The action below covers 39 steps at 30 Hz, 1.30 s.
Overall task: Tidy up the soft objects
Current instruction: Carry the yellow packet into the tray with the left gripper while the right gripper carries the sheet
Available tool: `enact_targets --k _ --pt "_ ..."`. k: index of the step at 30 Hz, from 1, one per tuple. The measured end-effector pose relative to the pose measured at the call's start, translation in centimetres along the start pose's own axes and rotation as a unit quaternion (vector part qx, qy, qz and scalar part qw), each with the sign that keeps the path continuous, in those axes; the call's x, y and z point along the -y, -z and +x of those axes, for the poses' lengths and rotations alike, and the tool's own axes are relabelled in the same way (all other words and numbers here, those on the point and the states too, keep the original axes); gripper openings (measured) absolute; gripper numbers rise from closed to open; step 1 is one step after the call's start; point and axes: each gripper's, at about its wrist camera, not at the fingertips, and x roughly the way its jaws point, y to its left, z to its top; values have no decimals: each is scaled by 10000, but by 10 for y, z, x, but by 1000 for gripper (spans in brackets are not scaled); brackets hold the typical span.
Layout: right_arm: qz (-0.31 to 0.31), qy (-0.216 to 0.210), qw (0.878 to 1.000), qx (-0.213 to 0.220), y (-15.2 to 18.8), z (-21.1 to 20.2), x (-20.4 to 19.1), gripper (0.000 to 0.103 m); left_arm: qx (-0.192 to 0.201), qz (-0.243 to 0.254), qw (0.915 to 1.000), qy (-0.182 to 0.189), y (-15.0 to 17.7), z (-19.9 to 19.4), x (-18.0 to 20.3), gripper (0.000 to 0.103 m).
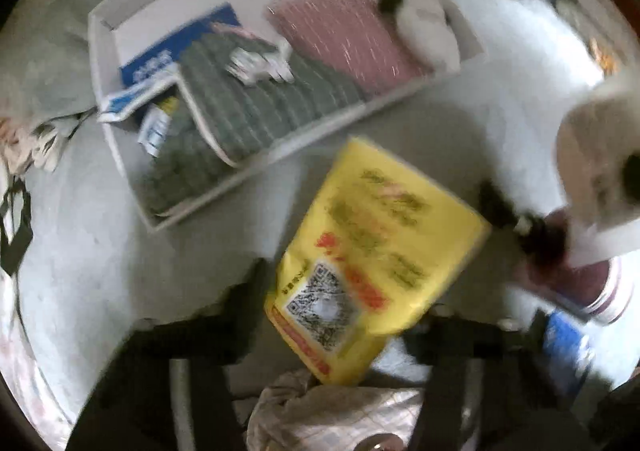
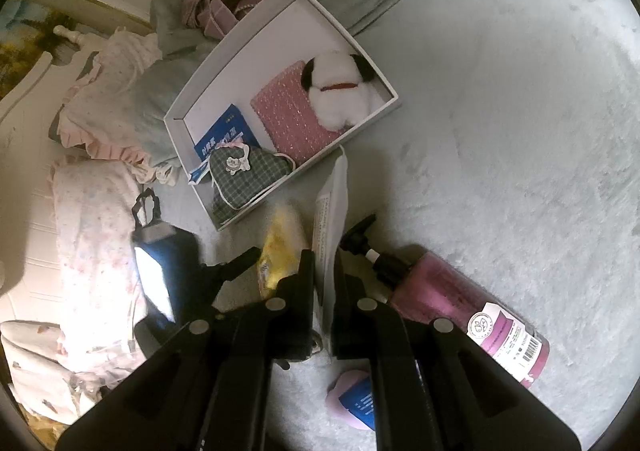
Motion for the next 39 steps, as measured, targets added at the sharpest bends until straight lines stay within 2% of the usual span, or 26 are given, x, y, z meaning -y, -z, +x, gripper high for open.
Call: enact_targets --k 1,2,5,11,15,18,21,25,27,29,32,39 --pt "-2 8 10000 6 0 0 0 7 86 -74 9999 10 0 -5 -2 38" --pt "-7 22 10000 11 0 0 0 7 230 -156 9996 46 0 -13 -3 23" --pt "-33 73 10000 5 1 3 -2 7 456 -303 9984 140 -4 -26 -5 15" --pt "-183 117 9998 -30 4 12 -13 7 972 -420 9941 220 -10 -43 -21 15" --pt "-392 77 9992 25 7 17 -25 7 1393 -697 9870 385 -14 -52 -35 15" --pt "-433 1 9991 -4 6 19 -33 7 1591 -806 9839 131 -8 -61 -46 15" --pt "-303 139 9994 -103 -2 24 -44 7 1760 -1021 9789 203 -10 -70 -54 16" --pt "-359 57 9993 16 -16 21 -69 8 1804 -1485 9710 506 -3 -77 -76 16" --pt "-390 -28 9991 154 -20 19 -76 8 1834 -1620 9686 443 -2 -76 -81 16" --pt "-227 -84 9994 262 -21 21 -72 8 1885 -1651 9674 370 -2 -76 -83 16" --pt "-173 -291 9984 460 -21 28 -58 7 2005 -1686 9640 447 -3 -78 -85 16" --pt "6 -476 9982 367 -32 34 -44 7 2144 -1621 9624 400 -7 -76 -78 15"
